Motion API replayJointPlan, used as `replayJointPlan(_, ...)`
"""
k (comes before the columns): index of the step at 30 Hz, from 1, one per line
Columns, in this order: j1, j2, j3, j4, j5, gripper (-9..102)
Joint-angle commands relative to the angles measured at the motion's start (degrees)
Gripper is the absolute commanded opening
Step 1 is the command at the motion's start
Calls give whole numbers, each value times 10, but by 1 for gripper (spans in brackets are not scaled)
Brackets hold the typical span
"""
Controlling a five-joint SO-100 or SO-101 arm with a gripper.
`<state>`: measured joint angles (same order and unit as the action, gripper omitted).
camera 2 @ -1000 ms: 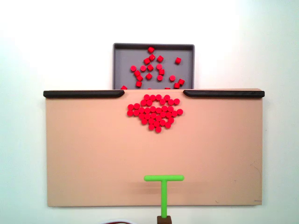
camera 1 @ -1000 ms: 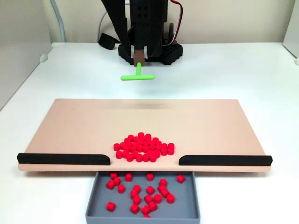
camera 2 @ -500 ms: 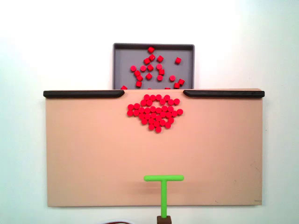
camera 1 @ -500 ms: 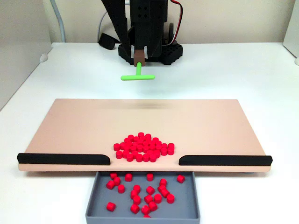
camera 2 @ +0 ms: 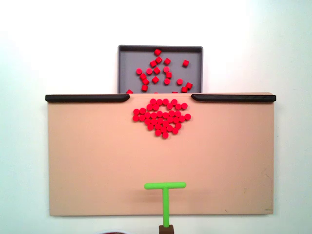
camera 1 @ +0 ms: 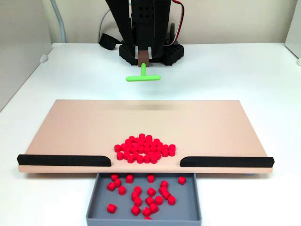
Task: Push granules from bottom to the grey container
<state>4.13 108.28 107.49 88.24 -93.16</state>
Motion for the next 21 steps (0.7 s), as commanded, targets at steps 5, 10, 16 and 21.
replayJointPlan(5, -4, -6, 4, -40, 0, 0)
replayJointPlan(10, 3, -17, 29, -76, -20, 0)
replayJointPlan(16, 9, -25, 61, -121, -21, 0)
replayJointPlan(21, 8, -44, 74, -151, -14, 0)
